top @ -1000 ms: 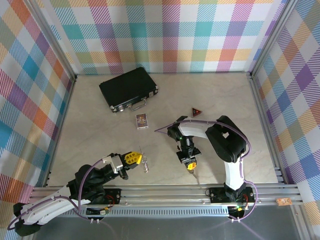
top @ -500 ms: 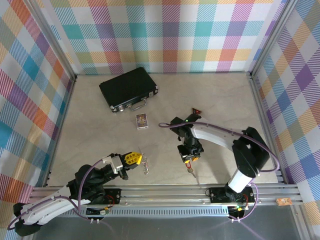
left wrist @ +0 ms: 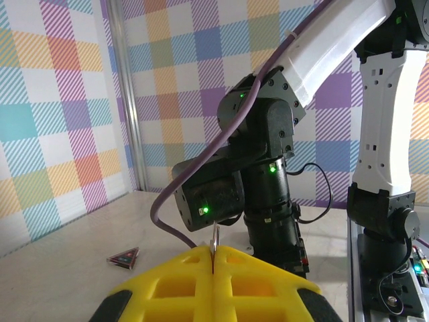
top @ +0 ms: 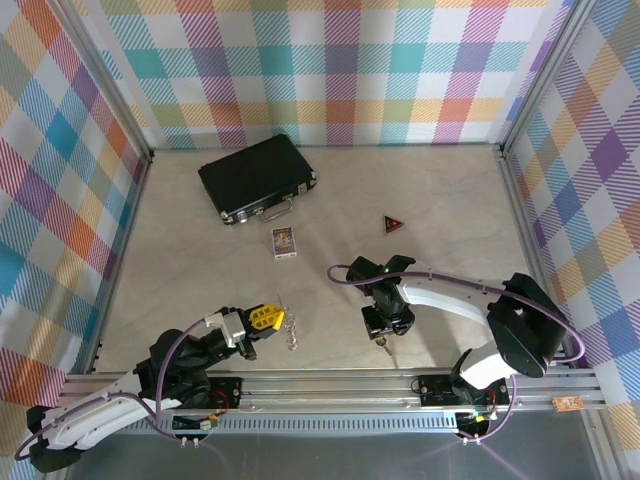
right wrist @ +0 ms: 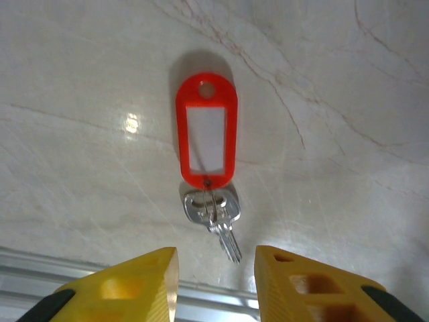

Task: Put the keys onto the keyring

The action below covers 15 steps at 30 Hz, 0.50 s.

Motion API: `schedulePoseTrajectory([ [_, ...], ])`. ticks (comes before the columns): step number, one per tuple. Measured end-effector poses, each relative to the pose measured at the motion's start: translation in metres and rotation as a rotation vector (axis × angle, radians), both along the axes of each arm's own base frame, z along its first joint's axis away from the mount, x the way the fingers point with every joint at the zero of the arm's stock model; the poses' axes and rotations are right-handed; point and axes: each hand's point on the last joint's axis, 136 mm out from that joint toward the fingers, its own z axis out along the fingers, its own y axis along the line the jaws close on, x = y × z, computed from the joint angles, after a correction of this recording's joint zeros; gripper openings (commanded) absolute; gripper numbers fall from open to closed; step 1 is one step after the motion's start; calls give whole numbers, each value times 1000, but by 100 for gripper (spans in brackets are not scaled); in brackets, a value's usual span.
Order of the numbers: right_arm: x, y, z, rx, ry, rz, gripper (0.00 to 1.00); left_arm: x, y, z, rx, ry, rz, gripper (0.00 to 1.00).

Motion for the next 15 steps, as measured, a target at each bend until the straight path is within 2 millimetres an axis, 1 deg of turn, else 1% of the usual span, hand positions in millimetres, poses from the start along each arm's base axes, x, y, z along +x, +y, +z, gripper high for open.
schedulePoseTrajectory([
  [9,4,3,-9,22,-27,-2,26,-1,0,0,1,-1,-6,0],
  [13,3,5,-13,20,-22,7,21,-1,0,0,1,-1,-6,0],
  [15,1,5,-16,11,-14,12,20,-1,-1,0,1,-1,-7,0],
])
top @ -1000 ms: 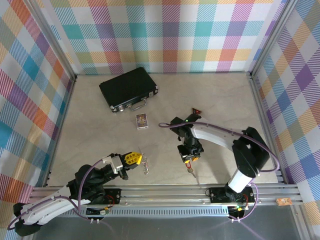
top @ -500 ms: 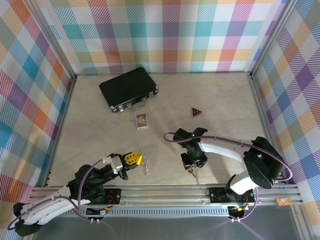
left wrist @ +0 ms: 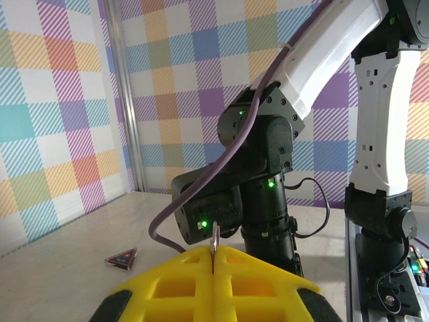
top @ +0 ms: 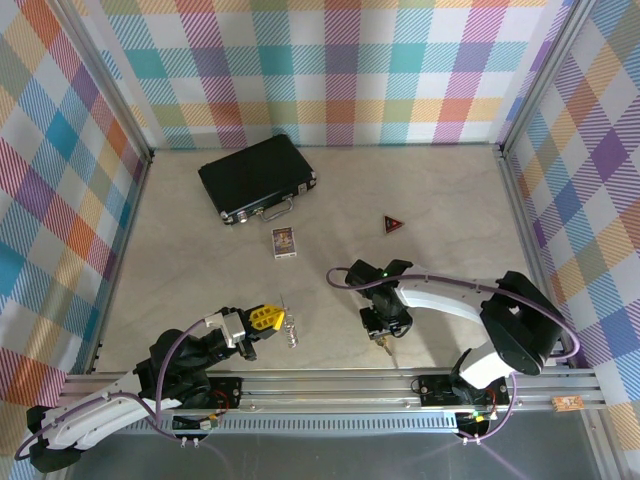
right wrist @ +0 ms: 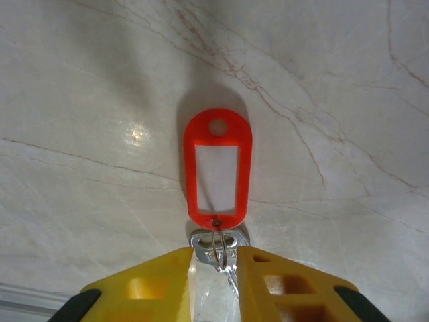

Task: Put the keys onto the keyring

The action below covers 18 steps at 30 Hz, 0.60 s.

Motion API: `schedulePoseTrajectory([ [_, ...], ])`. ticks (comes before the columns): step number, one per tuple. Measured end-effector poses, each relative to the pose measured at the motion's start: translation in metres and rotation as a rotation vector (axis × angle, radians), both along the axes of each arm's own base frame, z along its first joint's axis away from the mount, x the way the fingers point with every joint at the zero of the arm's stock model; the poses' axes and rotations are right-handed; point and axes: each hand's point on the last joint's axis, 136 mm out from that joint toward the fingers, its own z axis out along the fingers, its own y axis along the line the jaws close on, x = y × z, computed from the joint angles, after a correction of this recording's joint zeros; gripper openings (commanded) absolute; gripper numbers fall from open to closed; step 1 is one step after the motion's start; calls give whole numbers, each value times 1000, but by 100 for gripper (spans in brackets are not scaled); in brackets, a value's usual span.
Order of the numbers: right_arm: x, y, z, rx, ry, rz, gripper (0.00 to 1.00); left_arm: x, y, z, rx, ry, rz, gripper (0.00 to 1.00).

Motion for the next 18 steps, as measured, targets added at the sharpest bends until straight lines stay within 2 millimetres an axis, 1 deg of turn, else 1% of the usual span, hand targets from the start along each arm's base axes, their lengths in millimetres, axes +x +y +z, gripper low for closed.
schedulePoseTrajectory([
  [9,-1,-3,-4,-26,8,20,8,0,0,0,0,0,0,0],
  [14,4,-1,5,-39,-2,47,0,0,0,0,0,0,0,0],
  [18,13,7,14,-69,12,88,0,0,0,0,0,0,0,0],
])
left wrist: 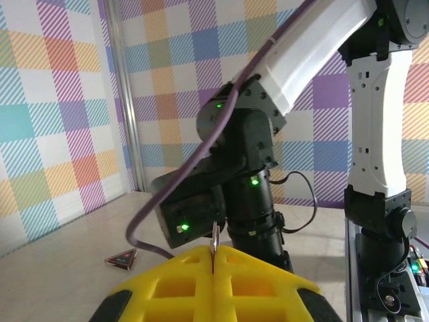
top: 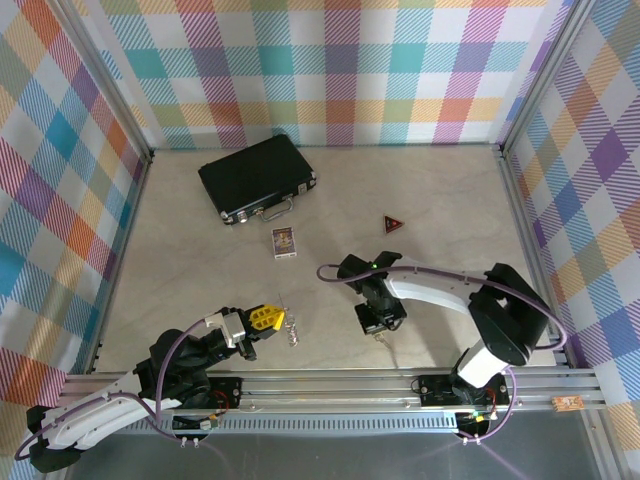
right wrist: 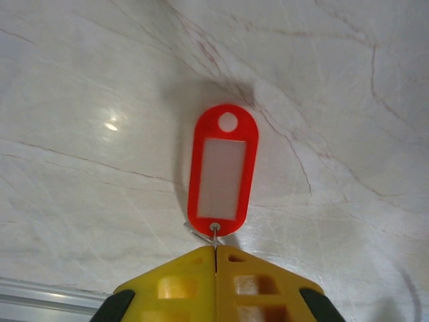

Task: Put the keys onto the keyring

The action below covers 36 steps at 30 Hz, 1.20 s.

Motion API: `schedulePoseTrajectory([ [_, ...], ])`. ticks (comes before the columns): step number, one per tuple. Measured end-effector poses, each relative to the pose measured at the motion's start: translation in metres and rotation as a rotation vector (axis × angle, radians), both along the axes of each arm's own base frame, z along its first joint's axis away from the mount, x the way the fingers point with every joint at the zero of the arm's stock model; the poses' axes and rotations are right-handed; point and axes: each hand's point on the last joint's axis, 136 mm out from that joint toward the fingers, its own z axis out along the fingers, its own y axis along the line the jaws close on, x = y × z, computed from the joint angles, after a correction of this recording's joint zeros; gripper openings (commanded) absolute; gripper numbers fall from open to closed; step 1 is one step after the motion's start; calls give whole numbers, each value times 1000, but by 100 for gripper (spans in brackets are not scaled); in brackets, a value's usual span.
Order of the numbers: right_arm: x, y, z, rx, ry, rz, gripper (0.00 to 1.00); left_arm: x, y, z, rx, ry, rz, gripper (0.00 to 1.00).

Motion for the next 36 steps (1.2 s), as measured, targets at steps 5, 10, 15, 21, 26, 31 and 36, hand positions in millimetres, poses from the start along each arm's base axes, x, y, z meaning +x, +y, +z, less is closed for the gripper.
schedulePoseTrajectory([
  [5,11,8,13,-27,51,39,0,0,0,1,2,1,0,0],
  [10,12,4,19,-77,140,61,0,-1,2,6,0,0,1,0],
  [15,8,-7,15,-128,279,62,0,-2,4,12,-9,-4,1,0],
  [21,12,-15,4,-166,390,67,0,-2,4,12,2,1,0,0],
  [26,20,-22,3,-164,418,54,0,-2,4,12,1,1,0,0],
  [31,24,-24,-6,-172,447,53,2,-2,4,12,2,1,0,0],
  [36,26,-24,-17,-176,466,69,3,-2,4,12,2,1,0,0],
])
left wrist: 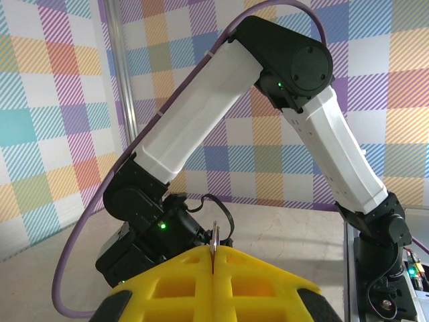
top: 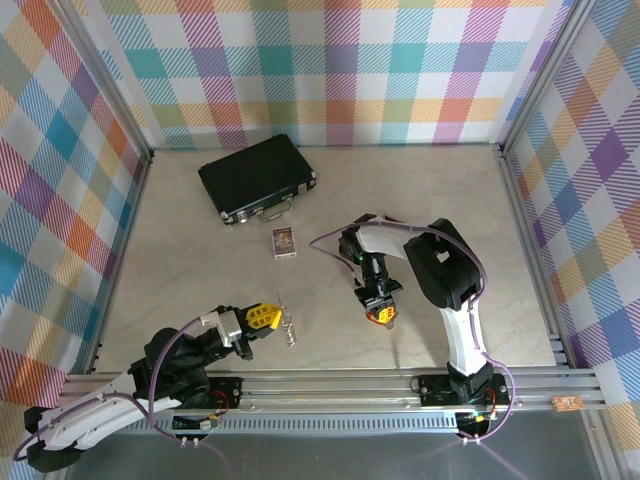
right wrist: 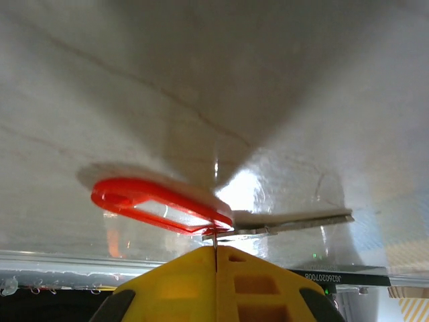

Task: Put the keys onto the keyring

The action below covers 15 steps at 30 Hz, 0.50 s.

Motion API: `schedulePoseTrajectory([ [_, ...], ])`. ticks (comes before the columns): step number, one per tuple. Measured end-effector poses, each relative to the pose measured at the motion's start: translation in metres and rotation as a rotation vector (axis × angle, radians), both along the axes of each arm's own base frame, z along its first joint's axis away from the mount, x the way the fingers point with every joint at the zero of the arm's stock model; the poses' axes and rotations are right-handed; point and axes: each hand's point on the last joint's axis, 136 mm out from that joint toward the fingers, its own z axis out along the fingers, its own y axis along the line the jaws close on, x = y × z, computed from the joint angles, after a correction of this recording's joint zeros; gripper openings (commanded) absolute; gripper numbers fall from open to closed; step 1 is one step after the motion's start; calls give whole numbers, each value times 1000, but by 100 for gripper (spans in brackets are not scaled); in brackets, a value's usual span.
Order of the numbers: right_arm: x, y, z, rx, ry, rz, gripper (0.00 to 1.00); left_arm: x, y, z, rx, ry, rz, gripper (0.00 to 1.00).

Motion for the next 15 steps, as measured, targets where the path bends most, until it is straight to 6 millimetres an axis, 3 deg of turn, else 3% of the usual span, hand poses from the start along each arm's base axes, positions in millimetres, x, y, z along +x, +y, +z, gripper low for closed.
schedulePoseTrajectory([
  [6,0,0,0,7,3,13,12,0,0,0,-1,0,0,0],
  [10,3,1,0,13,-14,15,25,0,0,0,-2,3,-1,0],
  [15,12,6,18,49,-112,-19,31,0,0,0,-5,9,-3,0],
])
